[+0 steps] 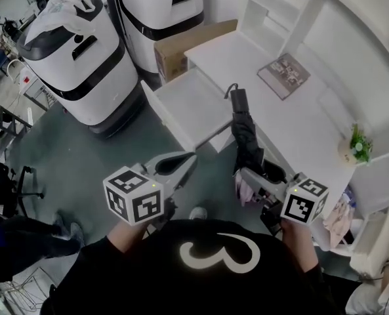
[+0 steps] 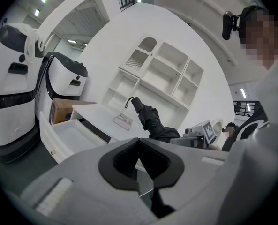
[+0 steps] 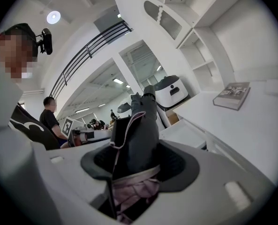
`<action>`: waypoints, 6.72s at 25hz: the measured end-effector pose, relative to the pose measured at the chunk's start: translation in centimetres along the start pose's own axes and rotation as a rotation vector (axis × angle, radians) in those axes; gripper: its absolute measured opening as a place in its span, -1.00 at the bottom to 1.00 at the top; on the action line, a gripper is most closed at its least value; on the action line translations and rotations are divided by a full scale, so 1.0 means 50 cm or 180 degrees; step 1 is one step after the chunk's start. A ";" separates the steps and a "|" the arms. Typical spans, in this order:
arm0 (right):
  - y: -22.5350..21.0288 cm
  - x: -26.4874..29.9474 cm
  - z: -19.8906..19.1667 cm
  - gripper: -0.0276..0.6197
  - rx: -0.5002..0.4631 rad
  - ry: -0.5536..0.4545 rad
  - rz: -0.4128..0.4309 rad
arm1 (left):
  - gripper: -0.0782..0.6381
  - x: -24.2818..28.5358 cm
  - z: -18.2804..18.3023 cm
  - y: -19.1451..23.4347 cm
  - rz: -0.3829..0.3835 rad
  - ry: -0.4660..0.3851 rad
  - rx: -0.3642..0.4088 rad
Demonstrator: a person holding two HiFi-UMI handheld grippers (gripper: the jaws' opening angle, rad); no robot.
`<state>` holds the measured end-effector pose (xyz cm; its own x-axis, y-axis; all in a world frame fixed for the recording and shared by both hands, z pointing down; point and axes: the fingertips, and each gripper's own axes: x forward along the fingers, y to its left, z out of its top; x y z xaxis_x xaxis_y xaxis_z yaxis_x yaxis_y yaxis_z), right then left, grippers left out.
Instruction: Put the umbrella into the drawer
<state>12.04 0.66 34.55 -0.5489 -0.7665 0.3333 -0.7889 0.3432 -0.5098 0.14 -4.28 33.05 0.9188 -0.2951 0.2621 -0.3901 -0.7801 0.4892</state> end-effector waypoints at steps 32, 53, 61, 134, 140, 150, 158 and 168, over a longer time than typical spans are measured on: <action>-0.292 0.436 0.117 -0.19 0.0160 0.0823 0.0288 | -0.76 0.151 0.136 0.363 0.0682 -0.0010 -0.0424; -0.469 0.714 -0.024 -0.19 0.0287 0.1743 0.0107 | -0.76 0.176 0.132 0.567 0.1000 0.0073 -0.0812; -0.527 0.778 -0.087 -0.19 0.0134 0.1932 -0.0161 | -0.76 0.173 0.116 0.612 0.1096 0.0086 -0.0942; -0.034 0.340 0.243 -0.91 -0.0772 -0.0209 0.0783 | -0.76 0.027 0.166 0.272 0.0660 -0.0411 -0.0151; -0.015 0.297 0.220 -0.91 -0.0821 -0.0235 0.0741 | -0.76 0.011 0.164 0.230 0.0658 -0.0426 -0.0006; 0.000 0.256 0.184 -0.91 -0.0896 -0.0219 0.0675 | -0.76 -0.002 0.147 0.182 0.0590 -0.0429 0.0057; 0.013 0.219 0.166 -0.91 -0.0863 -0.0290 0.0618 | -0.76 -0.012 0.129 0.146 0.0544 -0.0427 0.0100; 0.019 0.200 0.165 -0.91 -0.0892 -0.0349 0.0585 | -0.76 -0.017 0.124 0.129 0.0536 -0.0463 0.0131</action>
<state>8.09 -11.15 30.88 -0.6679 -0.7266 0.1614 -0.7331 0.6049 -0.3108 -2.80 -12.46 30.84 0.8411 -0.4972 0.2130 -0.5387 -0.7341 0.4134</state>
